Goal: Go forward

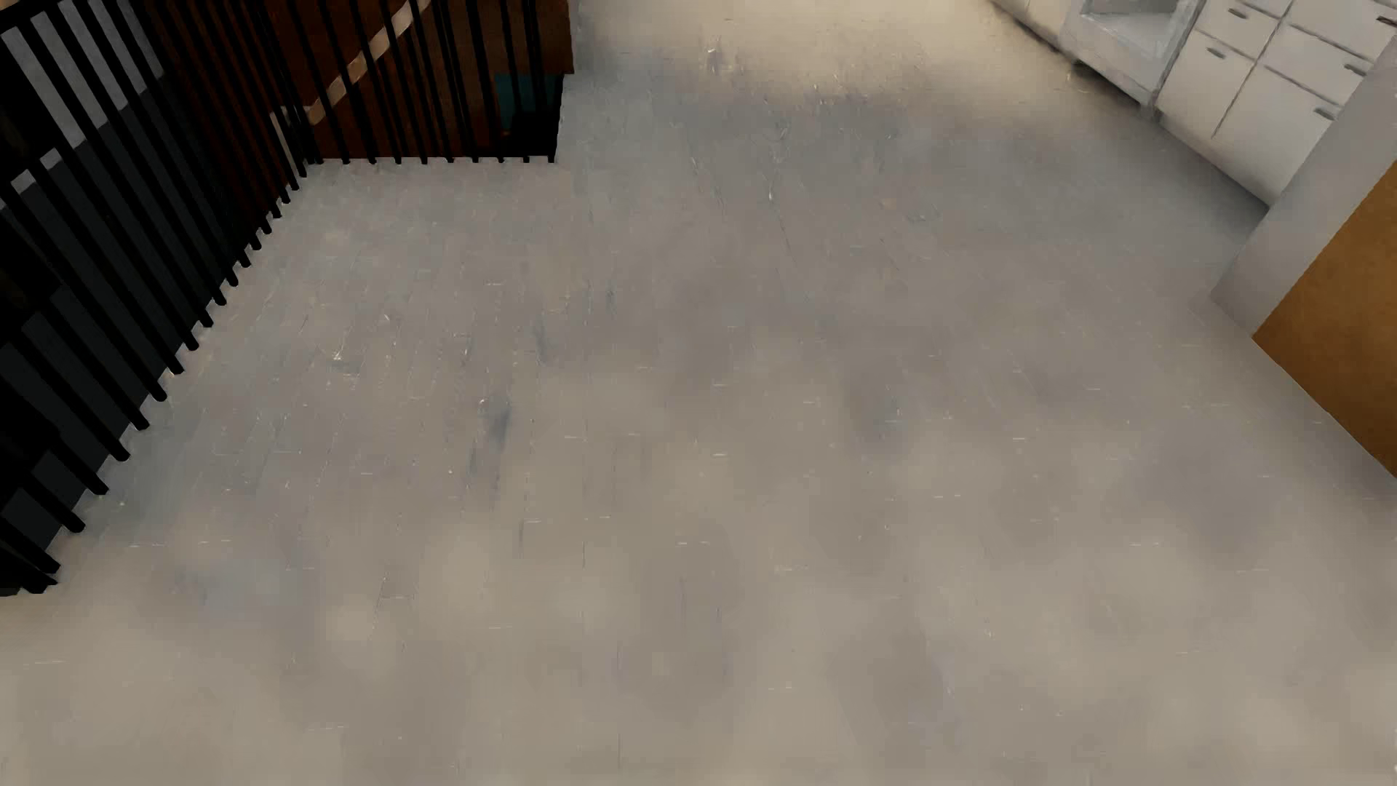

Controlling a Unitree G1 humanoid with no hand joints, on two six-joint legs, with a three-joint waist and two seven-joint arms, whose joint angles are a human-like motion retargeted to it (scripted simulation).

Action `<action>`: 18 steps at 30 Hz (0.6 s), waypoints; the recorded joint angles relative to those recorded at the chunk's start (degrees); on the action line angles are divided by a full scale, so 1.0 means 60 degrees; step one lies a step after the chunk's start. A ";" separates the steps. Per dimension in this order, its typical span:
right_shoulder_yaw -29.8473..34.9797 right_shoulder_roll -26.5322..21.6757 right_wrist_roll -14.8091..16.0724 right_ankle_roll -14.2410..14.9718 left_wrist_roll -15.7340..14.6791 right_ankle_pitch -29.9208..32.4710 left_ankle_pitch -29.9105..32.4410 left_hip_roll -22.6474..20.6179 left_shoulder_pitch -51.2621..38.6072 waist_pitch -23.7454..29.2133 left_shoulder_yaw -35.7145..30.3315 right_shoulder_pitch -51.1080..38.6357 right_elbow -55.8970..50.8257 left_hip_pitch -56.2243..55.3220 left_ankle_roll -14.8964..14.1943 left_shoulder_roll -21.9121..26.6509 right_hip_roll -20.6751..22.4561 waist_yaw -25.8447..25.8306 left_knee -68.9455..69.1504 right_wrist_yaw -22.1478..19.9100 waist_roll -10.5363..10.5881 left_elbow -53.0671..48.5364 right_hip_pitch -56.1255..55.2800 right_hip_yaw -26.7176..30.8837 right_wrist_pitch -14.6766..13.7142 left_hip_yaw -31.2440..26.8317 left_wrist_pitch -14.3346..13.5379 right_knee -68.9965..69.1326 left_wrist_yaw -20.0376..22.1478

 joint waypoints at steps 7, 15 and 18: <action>-0.0093 -0.0013 0.0000 0.0000 0.0000 -0.0413 -0.1368 -0.0096 0.0001 0.0074 -0.0068 0.0027 0.0032 -0.0876 0.0000 -0.0016 0.0028 -0.0017 0.2062 0.0000 0.0013 0.0002 -0.0673 0.0000 0.0000 0.0000 0.0000 0.2142 0.0000; -0.0665 -0.0005 0.0000 0.0000 0.0000 -0.2548 -0.1735 -0.0241 0.0499 0.0049 0.0266 0.0767 0.0129 -0.0874 0.0000 -0.0157 -0.0071 0.0276 0.2592 0.0000 0.0111 -0.0003 -0.0011 0.0000 0.0000 0.0000 0.0000 0.2457 0.0000; -0.0892 -0.0099 0.0000 0.0000 0.0000 -0.2397 -0.2329 -0.0391 0.0436 0.0034 0.0219 0.0921 -0.0298 -0.0836 0.0000 -0.0063 -0.0200 -0.0014 0.2615 0.0000 -0.0003 0.0181 -0.0712 0.0000 0.0000 0.0000 0.0000 0.3461 0.0000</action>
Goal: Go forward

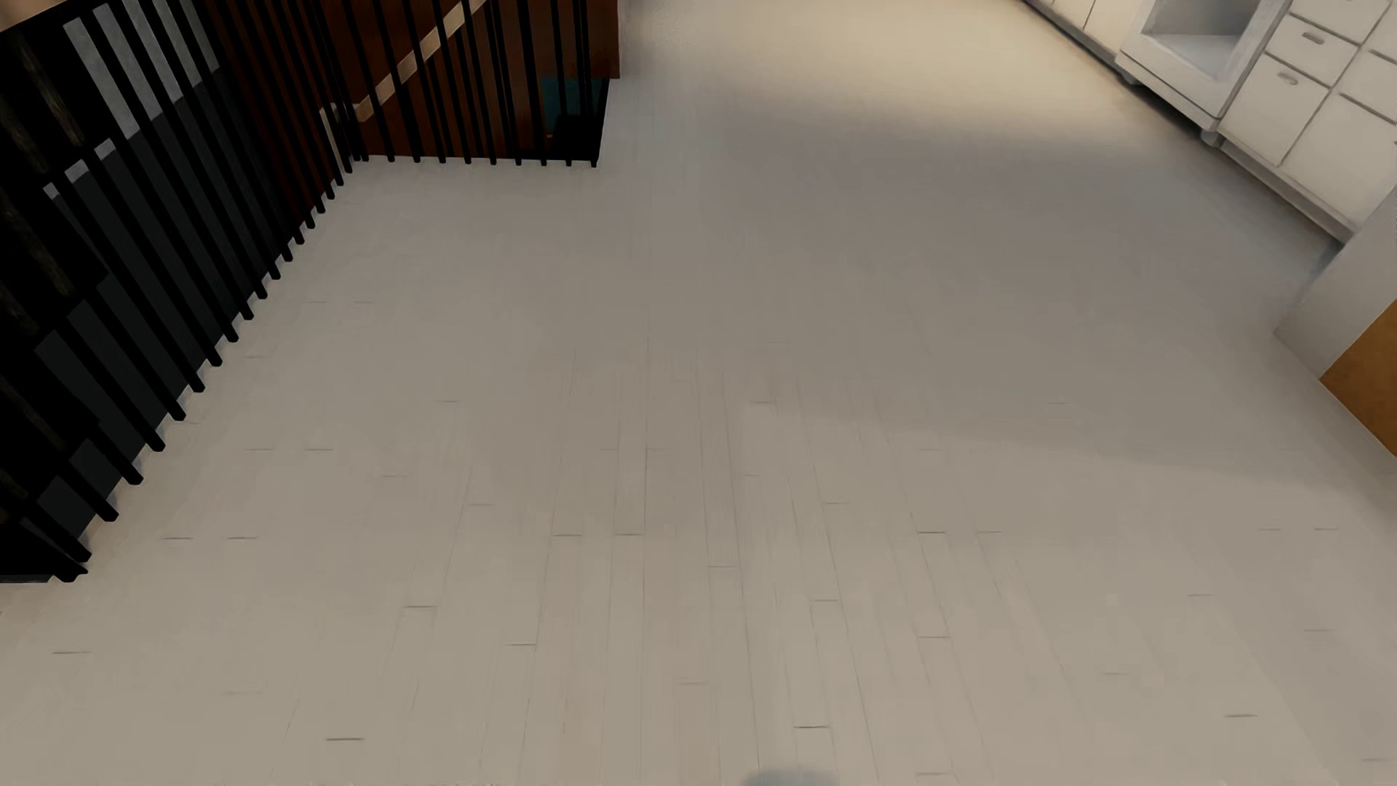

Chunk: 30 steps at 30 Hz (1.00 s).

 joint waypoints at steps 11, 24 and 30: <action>-0.0739 0.0248 0.0000 0.0000 0.0000 0.2321 -0.1905 0.0158 -0.1651 0.0847 0.1177 0.0486 0.1050 0.1865 0.0000 -0.0287 -0.0166 -0.1471 -0.0829 0.0000 -0.0157 -0.3431 -0.7441 0.0000 0.0000 0.0000 0.0000 0.2222 0.0000; -0.0792 -0.0323 0.0000 0.0000 0.0000 0.2729 0.4210 0.0777 -0.1913 0.1071 -0.1012 -0.0794 0.0294 -0.2423 0.0000 0.0185 0.0724 -0.0697 0.9195 0.0000 0.0654 -0.2508 -0.3718 0.0000 0.0000 0.0000 0.0000 0.1600 0.0000; -0.1438 -0.0149 0.0000 0.0000 0.0000 0.1074 0.5453 0.0665 0.0525 0.0936 0.0472 -0.1323 -0.3467 -0.4671 0.0000 0.0272 0.0975 0.0828 0.1386 0.0000 0.0314 -0.0250 0.1122 0.0000 0.0000 0.0000 0.0000 -0.0362 0.0000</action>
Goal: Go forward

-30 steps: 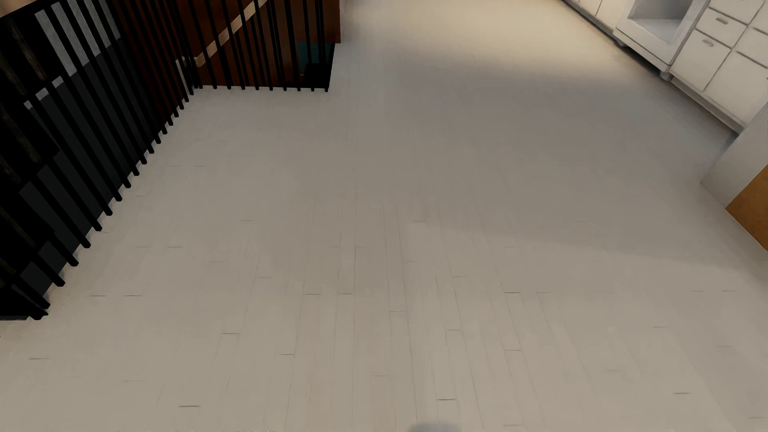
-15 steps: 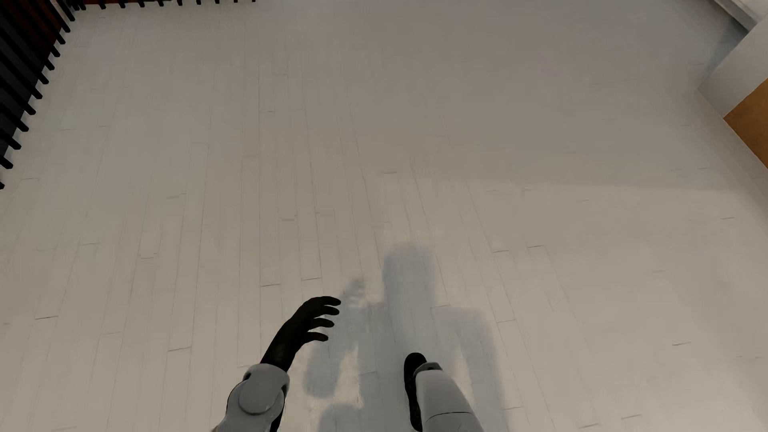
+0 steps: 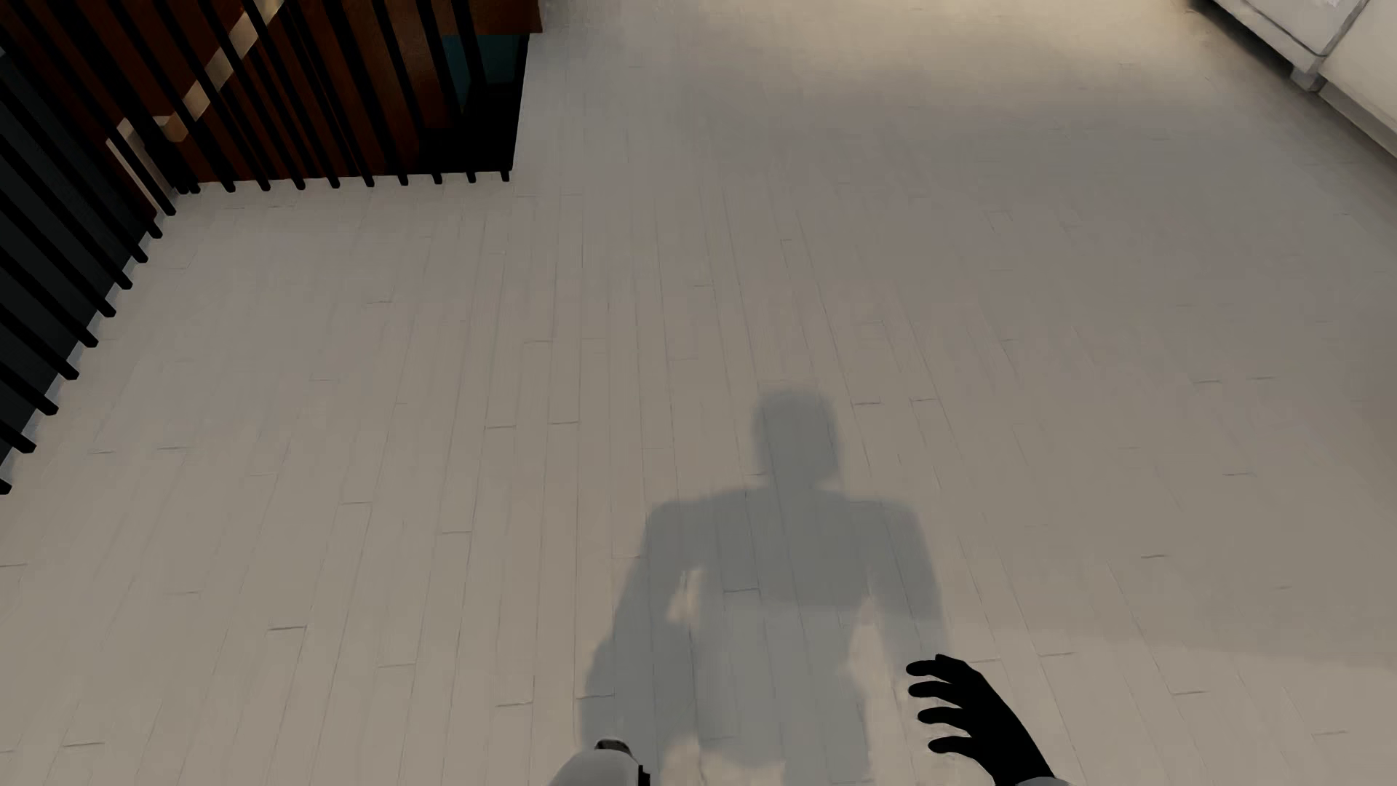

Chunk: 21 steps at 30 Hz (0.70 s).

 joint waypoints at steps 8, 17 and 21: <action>0.0470 0.0170 0.0000 0.0000 0.0000 0.5166 0.1477 -0.0167 0.1276 -0.0537 0.0939 0.0537 0.0577 -0.0564 0.0000 -0.0521 -0.1396 0.0874 0.0140 0.0000 -0.0388 0.1852 0.0953 0.0000 0.0000 0.0000 0.0000 0.4778 0.0000; 0.0372 0.0291 0.0000 0.0000 0.0000 0.2995 -0.2036 -0.0802 -0.1449 -0.0191 0.0904 0.2200 0.5207 0.5307 0.0000 -0.0232 -0.1507 -0.1337 -0.0352 0.0000 -0.0696 -0.2091 -0.5515 0.0000 0.0000 0.0000 0.0000 0.2269 0.0000; -0.0609 0.0186 0.0000 0.0000 0.0000 0.2366 -0.3478 -0.0562 -0.2255 -0.0426 0.1136 0.2306 0.6169 0.7337 0.0000 -0.0222 -0.1706 -0.2035 -0.0536 0.0000 -0.0792 -0.3832 -0.5730 0.0000 0.0000 0.0000 0.0000 -0.2915 0.0000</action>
